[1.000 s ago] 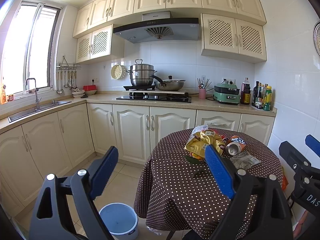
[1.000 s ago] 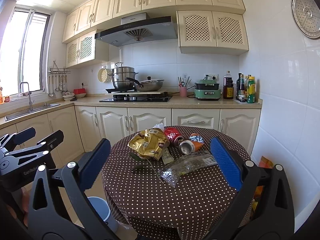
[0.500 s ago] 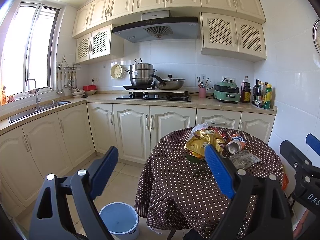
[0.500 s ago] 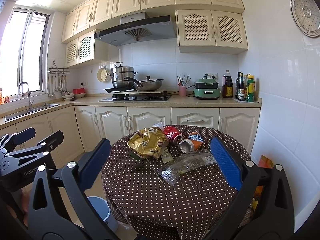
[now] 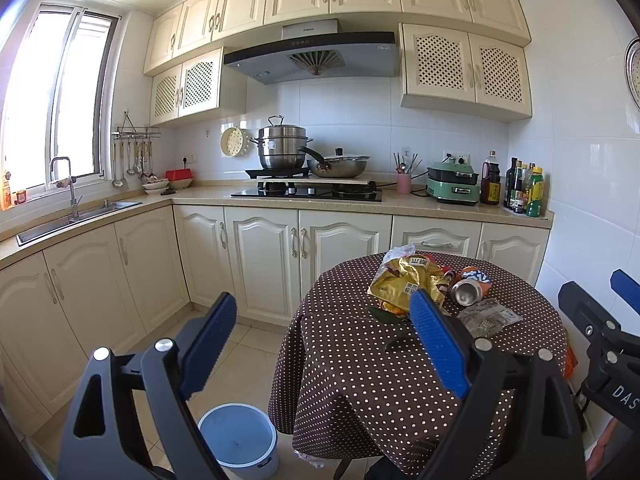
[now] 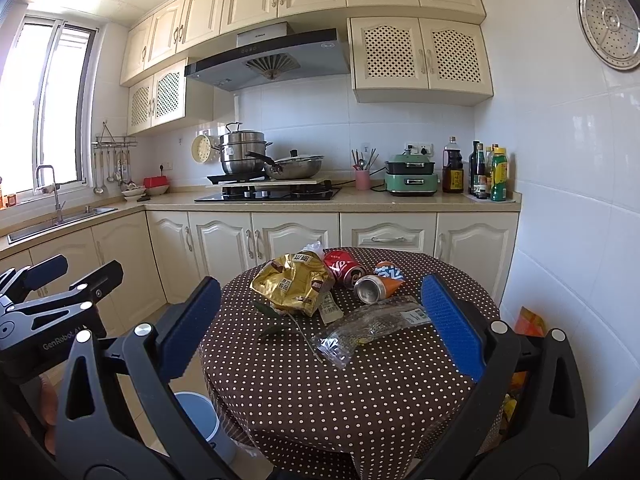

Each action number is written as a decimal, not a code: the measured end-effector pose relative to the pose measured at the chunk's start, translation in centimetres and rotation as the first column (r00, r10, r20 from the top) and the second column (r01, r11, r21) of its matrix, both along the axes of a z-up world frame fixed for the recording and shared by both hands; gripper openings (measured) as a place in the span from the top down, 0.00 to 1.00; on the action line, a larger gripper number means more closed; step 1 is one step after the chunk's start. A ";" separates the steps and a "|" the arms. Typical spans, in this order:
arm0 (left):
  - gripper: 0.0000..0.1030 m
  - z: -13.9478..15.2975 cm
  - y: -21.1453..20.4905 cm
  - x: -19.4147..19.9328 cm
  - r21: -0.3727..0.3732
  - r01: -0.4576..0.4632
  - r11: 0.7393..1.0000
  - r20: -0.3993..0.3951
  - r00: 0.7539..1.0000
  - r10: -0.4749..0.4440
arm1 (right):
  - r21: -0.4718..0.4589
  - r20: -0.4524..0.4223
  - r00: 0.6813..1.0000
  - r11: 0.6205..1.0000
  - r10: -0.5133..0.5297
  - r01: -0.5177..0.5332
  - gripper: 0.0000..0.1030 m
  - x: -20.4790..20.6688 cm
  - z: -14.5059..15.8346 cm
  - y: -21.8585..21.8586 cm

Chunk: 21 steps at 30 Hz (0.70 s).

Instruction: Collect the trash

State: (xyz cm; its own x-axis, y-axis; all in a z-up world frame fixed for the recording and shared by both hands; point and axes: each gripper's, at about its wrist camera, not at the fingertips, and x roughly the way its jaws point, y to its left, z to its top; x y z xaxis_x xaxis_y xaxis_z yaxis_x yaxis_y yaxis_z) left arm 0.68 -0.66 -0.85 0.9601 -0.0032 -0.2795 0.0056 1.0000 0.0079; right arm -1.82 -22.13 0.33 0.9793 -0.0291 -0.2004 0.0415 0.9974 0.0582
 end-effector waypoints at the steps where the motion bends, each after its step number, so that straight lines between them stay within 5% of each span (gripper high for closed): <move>1: 0.16 0.0 0.0 0.0 0.002 -0.001 1.000 0.001 1.000 0.001 | 0.000 -0.002 1.000 1.000 -0.001 0.001 0.05 0.0 -0.1 0.0; 13: 0.16 -1.1 -0.1 1.5 0.015 0.000 1.000 -0.039 0.999 0.001 | 0.017 -0.038 0.999 1.000 -0.019 0.019 0.05 1.7 -1.2 -0.8; 21: 0.16 -4.6 0.0 7.5 -0.001 0.018 1.000 -0.183 0.983 -0.018 | 0.032 -0.134 0.988 0.996 -0.077 0.082 0.05 6.5 -4.4 -3.4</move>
State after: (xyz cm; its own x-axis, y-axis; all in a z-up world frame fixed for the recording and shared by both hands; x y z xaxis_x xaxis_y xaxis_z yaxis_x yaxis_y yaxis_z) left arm 8.15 -0.62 -5.44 0.8927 -0.0202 -0.4501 0.0253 0.9997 0.0054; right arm 4.71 -25.49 -4.08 0.9388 -0.0958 -0.3308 0.1304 0.9879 0.0841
